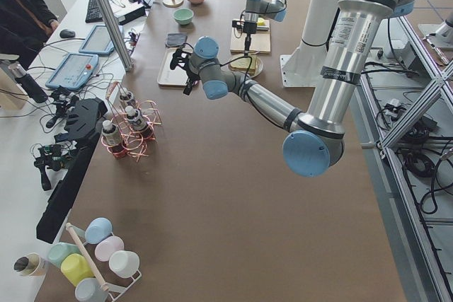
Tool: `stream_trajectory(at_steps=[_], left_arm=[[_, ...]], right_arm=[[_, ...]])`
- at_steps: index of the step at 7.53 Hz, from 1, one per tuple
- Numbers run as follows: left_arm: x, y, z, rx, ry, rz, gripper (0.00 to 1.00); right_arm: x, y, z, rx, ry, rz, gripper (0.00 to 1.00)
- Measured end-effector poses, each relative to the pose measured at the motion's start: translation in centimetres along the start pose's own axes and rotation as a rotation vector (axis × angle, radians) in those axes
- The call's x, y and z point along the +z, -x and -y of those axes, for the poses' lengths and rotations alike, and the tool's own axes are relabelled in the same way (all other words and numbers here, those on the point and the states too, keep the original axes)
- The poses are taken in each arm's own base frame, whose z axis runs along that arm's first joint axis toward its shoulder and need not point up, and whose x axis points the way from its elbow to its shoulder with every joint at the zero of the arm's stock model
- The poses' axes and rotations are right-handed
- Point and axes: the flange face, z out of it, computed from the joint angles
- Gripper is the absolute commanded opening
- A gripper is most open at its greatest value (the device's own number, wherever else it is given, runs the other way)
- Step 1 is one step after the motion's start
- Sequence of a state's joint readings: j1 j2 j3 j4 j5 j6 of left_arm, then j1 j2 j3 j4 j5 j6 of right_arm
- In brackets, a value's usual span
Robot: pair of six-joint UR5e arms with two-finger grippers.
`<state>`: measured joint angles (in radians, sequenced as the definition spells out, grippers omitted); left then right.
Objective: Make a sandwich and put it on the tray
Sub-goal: 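Carry the bread slice over the egg and lower it onto the plate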
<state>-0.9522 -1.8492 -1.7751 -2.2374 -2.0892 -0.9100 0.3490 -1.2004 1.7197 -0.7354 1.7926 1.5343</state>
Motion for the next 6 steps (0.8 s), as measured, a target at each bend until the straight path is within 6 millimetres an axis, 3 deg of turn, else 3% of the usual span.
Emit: stream_trajectory(at_steps=[1,4,6], left_arm=[[0.0,0.0,0.0,0.0,0.0,0.0,0.97],[-0.1,0.0,0.0,-0.001,0.006,-0.005,0.97],[-0.1,0.0,0.0,-0.002,0.007,-0.005,0.97]], right_arm=[[0.2,-0.1,-0.3,0.001,0.002,-0.003,1.0],[0.5,-0.5,-0.1,0.005,-0.011,-0.012,1.0],[-1.2,0.2,0.8,0.01,-0.024,0.009,1.0]])
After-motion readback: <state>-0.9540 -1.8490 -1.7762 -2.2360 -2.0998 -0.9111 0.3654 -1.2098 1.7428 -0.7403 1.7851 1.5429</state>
